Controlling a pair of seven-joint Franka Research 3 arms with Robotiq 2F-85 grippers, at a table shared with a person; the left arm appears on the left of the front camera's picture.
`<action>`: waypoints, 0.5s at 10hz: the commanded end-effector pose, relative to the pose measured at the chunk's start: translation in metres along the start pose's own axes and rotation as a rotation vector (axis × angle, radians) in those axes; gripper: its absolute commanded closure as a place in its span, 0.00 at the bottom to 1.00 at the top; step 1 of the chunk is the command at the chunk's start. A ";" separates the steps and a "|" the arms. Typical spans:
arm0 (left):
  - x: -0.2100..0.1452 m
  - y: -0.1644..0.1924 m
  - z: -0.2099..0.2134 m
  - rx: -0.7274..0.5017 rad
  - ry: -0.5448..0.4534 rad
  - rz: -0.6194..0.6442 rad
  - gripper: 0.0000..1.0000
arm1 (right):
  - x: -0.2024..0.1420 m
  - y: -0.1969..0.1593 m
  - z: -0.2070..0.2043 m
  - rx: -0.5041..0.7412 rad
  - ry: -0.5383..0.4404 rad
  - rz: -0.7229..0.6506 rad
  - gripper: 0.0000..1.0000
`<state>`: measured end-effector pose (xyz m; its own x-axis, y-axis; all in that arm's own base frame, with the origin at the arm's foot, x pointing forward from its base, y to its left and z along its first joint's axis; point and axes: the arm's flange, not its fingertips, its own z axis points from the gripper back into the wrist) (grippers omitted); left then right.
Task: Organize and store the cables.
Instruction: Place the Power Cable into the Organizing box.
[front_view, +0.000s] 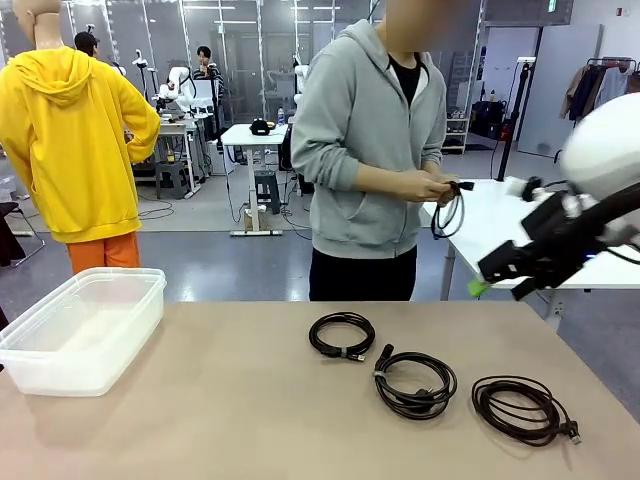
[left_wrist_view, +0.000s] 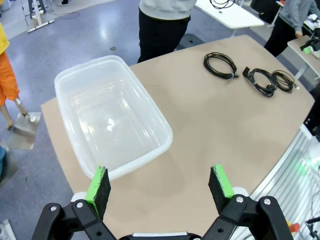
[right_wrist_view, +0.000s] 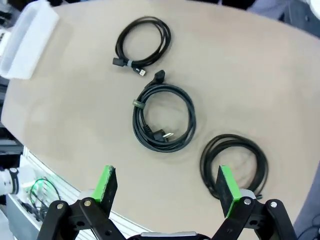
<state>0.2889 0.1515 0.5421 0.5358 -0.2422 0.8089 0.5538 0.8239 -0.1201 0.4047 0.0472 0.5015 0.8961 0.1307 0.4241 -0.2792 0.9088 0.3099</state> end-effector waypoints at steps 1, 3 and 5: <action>0.000 -0.001 0.002 -0.008 -0.007 -0.011 0.00 | 0.024 0.026 -0.039 -0.089 0.032 -0.122 0.00; 0.000 -0.001 0.002 -0.008 -0.007 -0.011 0.00 | 0.032 0.057 -0.091 -0.145 0.058 -0.170 0.00; 0.000 -0.001 0.002 -0.008 -0.007 -0.011 0.00 | 0.029 0.083 -0.144 -0.279 0.065 -0.204 0.00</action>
<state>0.2888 0.1514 0.5423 0.5354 -0.2427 0.8090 0.5539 0.8240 -0.1194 0.4435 0.1641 0.4239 0.9480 -0.0045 0.3182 -0.0668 0.9748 0.2129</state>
